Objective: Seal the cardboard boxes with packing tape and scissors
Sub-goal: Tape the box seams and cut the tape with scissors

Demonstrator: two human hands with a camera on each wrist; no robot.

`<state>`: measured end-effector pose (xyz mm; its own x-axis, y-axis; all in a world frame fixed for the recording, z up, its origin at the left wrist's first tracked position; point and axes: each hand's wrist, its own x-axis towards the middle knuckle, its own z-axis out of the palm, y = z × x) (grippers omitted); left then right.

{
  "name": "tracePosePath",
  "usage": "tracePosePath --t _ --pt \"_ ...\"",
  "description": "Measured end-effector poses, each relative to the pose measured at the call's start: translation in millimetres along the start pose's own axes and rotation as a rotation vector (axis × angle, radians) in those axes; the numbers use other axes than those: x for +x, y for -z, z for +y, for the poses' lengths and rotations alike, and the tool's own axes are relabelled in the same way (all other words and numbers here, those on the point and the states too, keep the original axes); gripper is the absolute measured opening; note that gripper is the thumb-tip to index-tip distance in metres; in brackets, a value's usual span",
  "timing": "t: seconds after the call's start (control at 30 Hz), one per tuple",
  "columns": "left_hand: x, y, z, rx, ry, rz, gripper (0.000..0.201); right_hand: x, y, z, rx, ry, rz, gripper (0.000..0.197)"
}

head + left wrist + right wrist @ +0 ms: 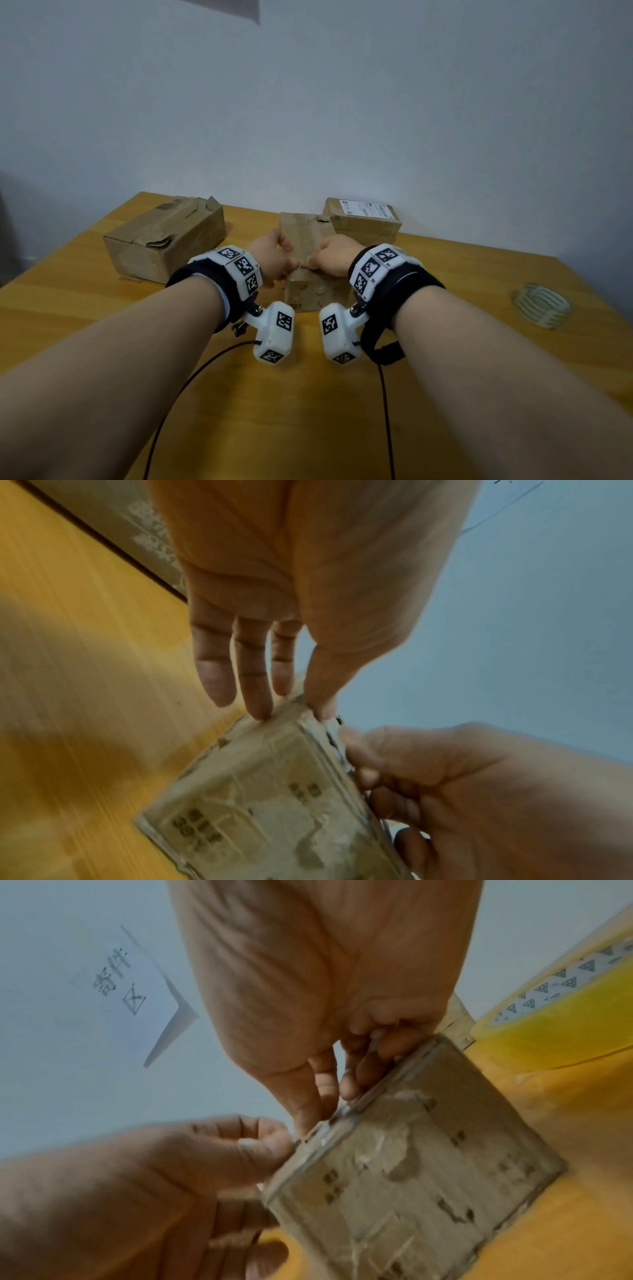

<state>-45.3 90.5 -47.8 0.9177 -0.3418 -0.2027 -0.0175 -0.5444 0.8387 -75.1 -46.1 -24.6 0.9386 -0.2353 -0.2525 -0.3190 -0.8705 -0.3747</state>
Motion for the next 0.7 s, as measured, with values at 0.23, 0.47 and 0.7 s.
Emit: tracePosePath --t 0.23,0.47,0.7 --pt "7.7 -3.6 5.8 -0.049 0.104 0.047 0.026 2.5 5.5 36.1 0.124 -0.104 0.201 0.006" --pt "7.5 7.5 -1.7 -0.117 0.113 0.046 0.029 -3.3 -2.5 36.1 0.37 -0.061 0.088 0.018" --pt "-0.5 20.9 -8.6 0.089 0.056 -0.137 0.074 -14.8 -1.2 39.9 0.752 -0.148 -0.075 0.009"
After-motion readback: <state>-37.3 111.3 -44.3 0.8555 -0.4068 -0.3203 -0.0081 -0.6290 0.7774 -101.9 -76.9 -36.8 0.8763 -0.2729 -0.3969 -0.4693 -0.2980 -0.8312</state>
